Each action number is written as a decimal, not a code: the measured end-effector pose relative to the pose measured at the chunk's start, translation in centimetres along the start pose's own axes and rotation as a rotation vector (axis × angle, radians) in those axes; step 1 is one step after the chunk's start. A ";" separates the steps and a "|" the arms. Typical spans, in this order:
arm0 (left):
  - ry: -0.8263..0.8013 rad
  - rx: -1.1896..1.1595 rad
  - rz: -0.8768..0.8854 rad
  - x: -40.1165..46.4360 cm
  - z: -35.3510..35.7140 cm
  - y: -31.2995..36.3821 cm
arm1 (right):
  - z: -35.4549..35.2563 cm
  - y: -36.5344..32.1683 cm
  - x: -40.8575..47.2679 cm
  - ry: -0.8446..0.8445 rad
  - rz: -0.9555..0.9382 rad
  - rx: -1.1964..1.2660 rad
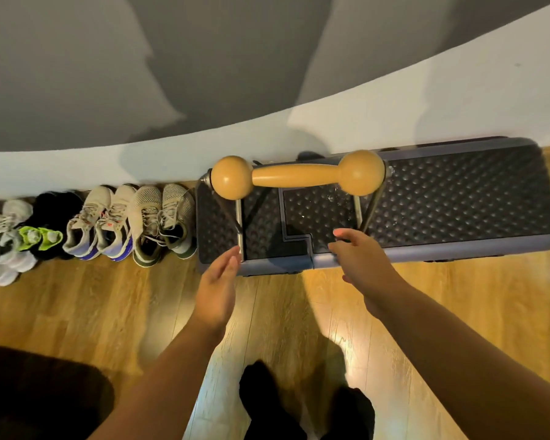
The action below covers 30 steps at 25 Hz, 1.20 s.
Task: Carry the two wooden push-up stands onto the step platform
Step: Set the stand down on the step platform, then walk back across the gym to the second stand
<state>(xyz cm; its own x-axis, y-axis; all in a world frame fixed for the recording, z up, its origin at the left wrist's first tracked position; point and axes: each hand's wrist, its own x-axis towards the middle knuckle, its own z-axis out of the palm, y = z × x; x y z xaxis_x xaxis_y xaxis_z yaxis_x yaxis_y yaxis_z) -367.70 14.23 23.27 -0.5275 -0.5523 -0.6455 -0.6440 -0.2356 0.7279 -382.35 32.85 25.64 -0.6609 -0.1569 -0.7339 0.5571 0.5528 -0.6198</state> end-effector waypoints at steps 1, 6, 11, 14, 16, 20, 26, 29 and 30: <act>0.000 0.009 0.031 -0.9 0.0 0.7 | -0.2 -0.5 -1.1 -0.014 -0.116 -0.083; -0.058 0.128 0.248 -5.4 -0.8 7.6 | -2.5 -5.1 -6.1 -0.151 -0.569 -0.312; -0.112 0.251 0.544 -10.7 -2.5 18.6 | -6.1 -12.7 -11.5 -0.065 -0.754 -0.481; -0.060 0.358 0.677 -15.3 -4.4 25.5 | -8.2 -18.6 -16.6 -0.012 -0.869 -0.563; -0.011 0.427 0.762 -18.8 -6.1 30.2 | -9.9 -23.1 -20.5 0.020 -0.961 -0.650; 0.123 0.593 0.917 -26.0 -11.2 38.4 | -12.5 -32.9 -28.3 0.069 -1.167 -0.778; 0.409 0.754 1.042 -40.0 -21.1 47.7 | -12.7 -43.3 -42.3 0.082 -1.441 -0.705; 0.573 0.750 1.029 -47.5 -25.4 49.9 | -11.0 -46.2 -49.2 0.027 -1.551 -0.649; 0.611 0.759 1.019 -49.8 -26.5 50.3 | -10.5 -47.0 -51.5 0.003 -1.588 -0.629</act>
<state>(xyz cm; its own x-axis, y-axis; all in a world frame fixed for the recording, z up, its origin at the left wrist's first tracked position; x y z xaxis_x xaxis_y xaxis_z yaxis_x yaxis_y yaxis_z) -359.14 8.74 98.19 -0.7425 -0.5180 0.4246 -0.3722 0.8461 0.3815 -379.76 23.59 95.48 -0.3301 -0.8292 0.4510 -0.8689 0.0803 -0.4884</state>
